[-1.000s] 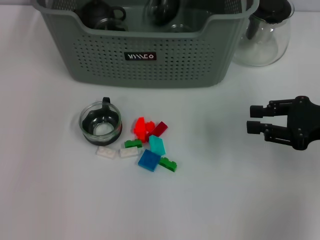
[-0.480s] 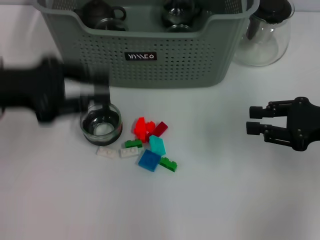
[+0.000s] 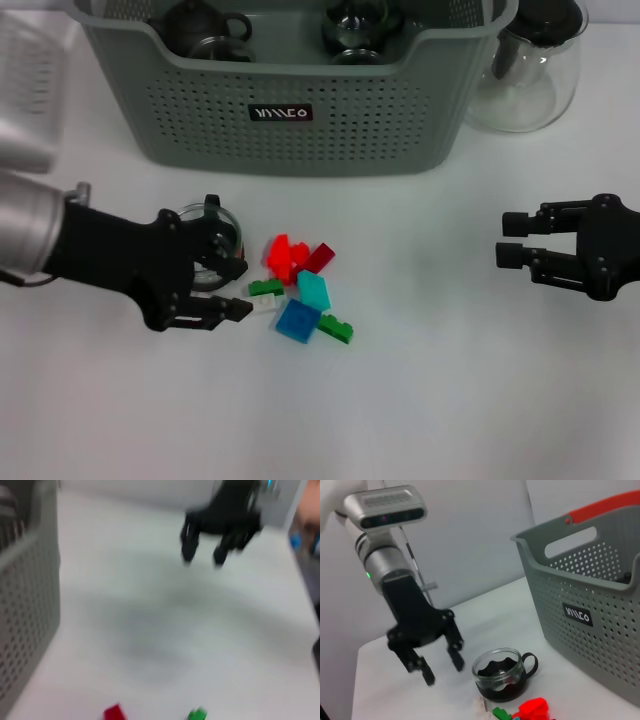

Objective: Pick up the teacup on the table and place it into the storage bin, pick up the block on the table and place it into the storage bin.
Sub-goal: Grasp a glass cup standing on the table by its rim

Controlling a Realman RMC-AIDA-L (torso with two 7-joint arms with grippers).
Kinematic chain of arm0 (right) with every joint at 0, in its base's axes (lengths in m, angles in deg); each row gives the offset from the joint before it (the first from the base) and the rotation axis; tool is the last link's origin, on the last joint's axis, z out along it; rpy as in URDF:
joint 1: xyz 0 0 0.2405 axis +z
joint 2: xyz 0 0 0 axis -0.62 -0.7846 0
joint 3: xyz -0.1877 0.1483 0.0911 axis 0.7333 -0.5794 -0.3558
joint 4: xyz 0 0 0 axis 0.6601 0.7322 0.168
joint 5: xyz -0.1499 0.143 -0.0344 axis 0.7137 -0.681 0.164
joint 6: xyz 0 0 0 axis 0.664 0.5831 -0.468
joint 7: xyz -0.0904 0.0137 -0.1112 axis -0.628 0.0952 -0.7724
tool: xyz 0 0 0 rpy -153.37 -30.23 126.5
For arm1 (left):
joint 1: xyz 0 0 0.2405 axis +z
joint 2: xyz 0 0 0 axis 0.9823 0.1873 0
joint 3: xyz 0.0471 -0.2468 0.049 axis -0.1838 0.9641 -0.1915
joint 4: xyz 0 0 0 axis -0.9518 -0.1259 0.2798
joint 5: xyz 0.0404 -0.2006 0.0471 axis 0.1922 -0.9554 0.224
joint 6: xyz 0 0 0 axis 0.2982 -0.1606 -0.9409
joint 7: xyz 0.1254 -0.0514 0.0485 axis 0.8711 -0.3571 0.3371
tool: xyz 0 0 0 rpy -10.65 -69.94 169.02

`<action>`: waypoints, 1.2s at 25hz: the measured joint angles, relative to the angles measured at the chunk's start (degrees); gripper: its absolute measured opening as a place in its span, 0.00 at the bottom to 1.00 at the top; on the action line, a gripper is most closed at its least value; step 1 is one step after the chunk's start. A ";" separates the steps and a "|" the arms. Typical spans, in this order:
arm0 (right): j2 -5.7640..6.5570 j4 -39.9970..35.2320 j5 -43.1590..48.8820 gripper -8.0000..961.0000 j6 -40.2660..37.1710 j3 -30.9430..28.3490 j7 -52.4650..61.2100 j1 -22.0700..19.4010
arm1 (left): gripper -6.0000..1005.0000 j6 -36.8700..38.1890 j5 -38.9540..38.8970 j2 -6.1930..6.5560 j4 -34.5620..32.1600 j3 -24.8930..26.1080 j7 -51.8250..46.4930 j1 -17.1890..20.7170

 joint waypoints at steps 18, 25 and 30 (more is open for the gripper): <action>0.20 0.66 0.14 0.45 -0.08 -0.09 0.03 -0.59 | 0.53 -13.31 8.40 0.15 -1.29 -12.88 -9.44 -1.28; 0.16 0.73 0.06 0.45 -0.14 -0.10 0.05 -0.58 | 0.51 -15.91 9.14 0.26 -0.25 -12.94 -9.95 -0.95; 0.11 0.74 0.14 0.45 -0.04 -0.09 0.62 -0.58 | 0.50 -17.97 10.62 0.38 1.47 -12.92 -9.97 -0.97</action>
